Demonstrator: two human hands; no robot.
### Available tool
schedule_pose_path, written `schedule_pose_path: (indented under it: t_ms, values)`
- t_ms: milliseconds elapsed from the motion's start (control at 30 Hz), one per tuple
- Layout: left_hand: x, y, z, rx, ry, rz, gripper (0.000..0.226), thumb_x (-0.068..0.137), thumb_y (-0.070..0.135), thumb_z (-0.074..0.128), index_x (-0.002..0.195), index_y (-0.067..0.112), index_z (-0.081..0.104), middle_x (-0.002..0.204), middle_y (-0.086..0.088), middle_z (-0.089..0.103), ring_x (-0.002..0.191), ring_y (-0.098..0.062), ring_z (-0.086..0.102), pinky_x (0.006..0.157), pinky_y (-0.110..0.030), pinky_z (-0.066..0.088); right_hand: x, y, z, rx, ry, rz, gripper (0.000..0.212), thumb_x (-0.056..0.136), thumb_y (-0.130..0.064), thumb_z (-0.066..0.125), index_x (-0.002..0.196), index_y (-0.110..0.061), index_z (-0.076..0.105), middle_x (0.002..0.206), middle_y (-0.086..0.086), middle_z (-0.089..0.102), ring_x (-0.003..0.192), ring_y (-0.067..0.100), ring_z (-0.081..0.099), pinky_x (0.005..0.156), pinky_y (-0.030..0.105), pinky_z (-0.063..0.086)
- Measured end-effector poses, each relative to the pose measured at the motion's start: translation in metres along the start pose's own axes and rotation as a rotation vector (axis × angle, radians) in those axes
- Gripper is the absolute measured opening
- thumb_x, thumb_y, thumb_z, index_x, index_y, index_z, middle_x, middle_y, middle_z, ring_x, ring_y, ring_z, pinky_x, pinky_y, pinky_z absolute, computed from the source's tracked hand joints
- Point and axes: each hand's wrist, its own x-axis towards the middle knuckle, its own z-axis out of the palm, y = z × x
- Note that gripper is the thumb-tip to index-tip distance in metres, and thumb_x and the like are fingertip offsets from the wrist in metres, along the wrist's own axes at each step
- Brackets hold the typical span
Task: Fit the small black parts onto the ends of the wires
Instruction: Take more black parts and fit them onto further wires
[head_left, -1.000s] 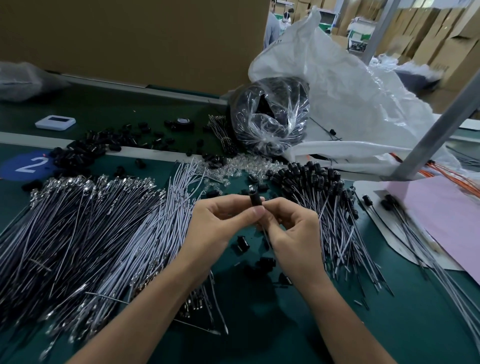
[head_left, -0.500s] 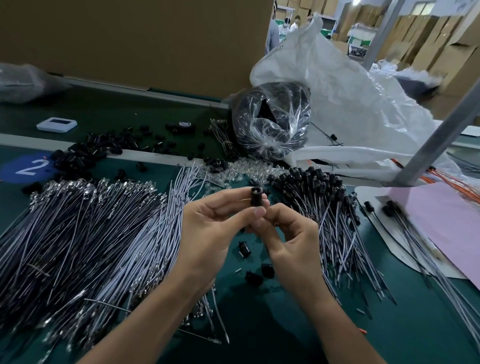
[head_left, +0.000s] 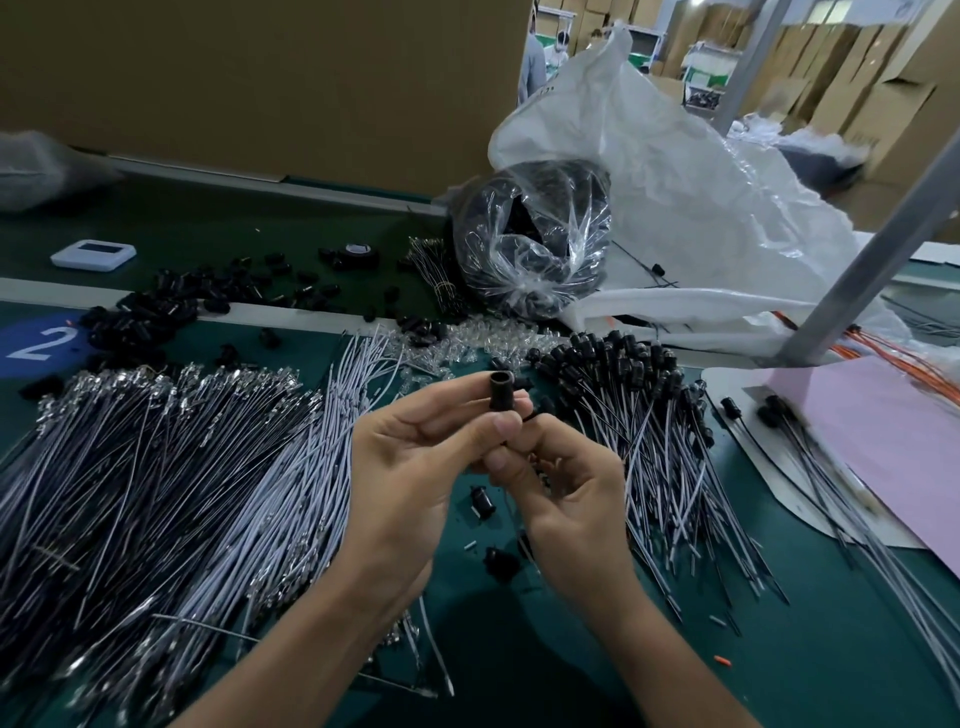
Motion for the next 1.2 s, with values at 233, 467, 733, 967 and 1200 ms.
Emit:
schedule_pose_path:
  t_ms: [233, 467, 733, 967, 1200]
  values:
    - [-0.002, -0.002, 0.001, -0.060, 0.012, -0.070, 0.031, 0.056, 0.021, 0.080, 0.087, 0.017, 0.081, 0.088, -0.012, 0.077, 0.085, -0.020, 0.074, 0.076, -0.025, 0.057, 0.000, -0.003, 0.000, -0.108, 0.020, -0.036, 0.014, 0.088, -0.025, 0.067, 0.077, -0.016, 0.065, 0.072, -0.001, 0.066, 0.070, 0.028, 0.064, 0.064, 0.056, 0.050]
    - [-0.001, -0.002, 0.001, -0.119, 0.014, -0.109, 0.030, 0.056, 0.021, 0.079, 0.086, 0.016, 0.081, 0.086, -0.011, 0.077, 0.082, -0.016, 0.074, 0.071, -0.020, 0.056, -0.002, -0.005, 0.002, -0.214, 0.045, -0.064, 0.019, 0.087, -0.015, 0.068, 0.073, -0.003, 0.064, 0.066, -0.001, 0.064, 0.062, 0.018, 0.059, 0.058, 0.042, 0.048]
    - [0.004, -0.006, -0.009, -0.116, 0.013, -0.140, 0.018, 0.070, 0.015, 0.073, 0.087, 0.016, 0.079, 0.081, -0.009, 0.076, 0.074, -0.016, 0.072, 0.067, -0.026, 0.056, -0.001, -0.013, -0.001, -0.183, -0.018, -0.046, 0.020, 0.089, -0.017, 0.067, 0.075, -0.003, 0.066, 0.069, 0.001, 0.067, 0.065, 0.023, 0.064, 0.063, 0.047, 0.050]
    - [0.004, -0.007, -0.013, -0.134, -0.007, -0.206, 0.023, 0.063, 0.023, 0.076, 0.086, 0.018, 0.080, 0.081, -0.007, 0.076, 0.075, -0.015, 0.072, 0.066, -0.024, 0.056, -0.002, -0.011, -0.002, -0.276, -0.024, -0.089, 0.015, 0.089, -0.016, 0.068, 0.079, -0.004, 0.069, 0.072, -0.002, 0.069, 0.067, 0.022, 0.066, 0.065, 0.047, 0.052]
    - [0.028, 0.003, -0.038, -0.231, 0.012, -0.284, 0.022, 0.062, 0.020, 0.077, 0.081, 0.010, 0.078, 0.066, -0.005, 0.069, 0.036, -0.002, 0.052, 0.037, -0.013, 0.042, 0.006, -0.024, 0.001, -0.305, -0.004, -0.107, 0.035, 0.096, -0.035, 0.055, 0.076, -0.011, 0.069, 0.060, -0.004, 0.065, 0.050, 0.010, 0.060, 0.045, 0.028, 0.047]
